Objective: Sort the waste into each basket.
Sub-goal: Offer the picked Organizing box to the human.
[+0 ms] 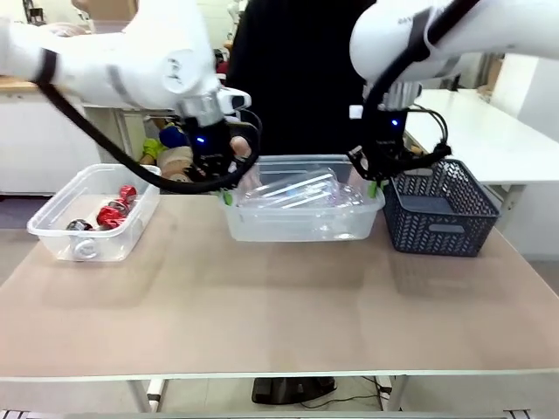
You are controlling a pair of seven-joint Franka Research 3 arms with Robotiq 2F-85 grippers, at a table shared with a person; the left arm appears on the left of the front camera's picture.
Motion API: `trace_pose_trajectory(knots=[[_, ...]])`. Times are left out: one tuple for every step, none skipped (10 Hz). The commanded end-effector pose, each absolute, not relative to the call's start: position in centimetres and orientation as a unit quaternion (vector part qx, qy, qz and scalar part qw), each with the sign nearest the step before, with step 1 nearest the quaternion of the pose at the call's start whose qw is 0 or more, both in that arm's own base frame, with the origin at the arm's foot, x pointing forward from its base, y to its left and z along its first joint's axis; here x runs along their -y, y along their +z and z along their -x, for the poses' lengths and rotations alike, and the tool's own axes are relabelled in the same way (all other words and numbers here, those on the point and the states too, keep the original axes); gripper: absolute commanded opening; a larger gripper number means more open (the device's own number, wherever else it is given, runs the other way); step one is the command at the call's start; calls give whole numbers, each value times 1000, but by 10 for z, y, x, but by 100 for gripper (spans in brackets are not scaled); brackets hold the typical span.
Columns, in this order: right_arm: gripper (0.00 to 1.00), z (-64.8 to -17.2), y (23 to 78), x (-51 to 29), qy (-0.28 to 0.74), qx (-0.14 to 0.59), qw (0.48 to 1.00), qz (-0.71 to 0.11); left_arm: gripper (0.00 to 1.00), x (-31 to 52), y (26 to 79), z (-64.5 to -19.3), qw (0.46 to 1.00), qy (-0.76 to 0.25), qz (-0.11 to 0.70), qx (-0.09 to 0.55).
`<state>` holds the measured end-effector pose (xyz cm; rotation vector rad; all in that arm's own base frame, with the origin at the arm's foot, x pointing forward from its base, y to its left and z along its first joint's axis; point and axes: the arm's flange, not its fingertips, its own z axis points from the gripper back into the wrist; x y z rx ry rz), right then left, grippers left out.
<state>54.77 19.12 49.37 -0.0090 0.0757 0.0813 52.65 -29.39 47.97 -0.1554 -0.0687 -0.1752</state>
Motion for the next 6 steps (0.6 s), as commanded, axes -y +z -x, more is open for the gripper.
trace_pose_trajectory(knots=[[9,-551,497,-210,62,-54,996,-27,7,325,489,-528,988,-104,107,42],[9,-554,489,-207,61,-67,995,-34,7,323,487,-528,989,-94,107,47],[9,-560,478,-206,51,-89,994,-35,7,321,487,-528,990,-79,106,37],[9,-557,486,-182,42,-50,998,3,7,301,473,-534,992,-90,81,29],[9,-557,486,-182,42,-50,998,3,7,301,473,-534,992,-90,81,29],[9,-557,486,-182,42,-50,998,3,7,301,473,-534,992,-90,81,29]])
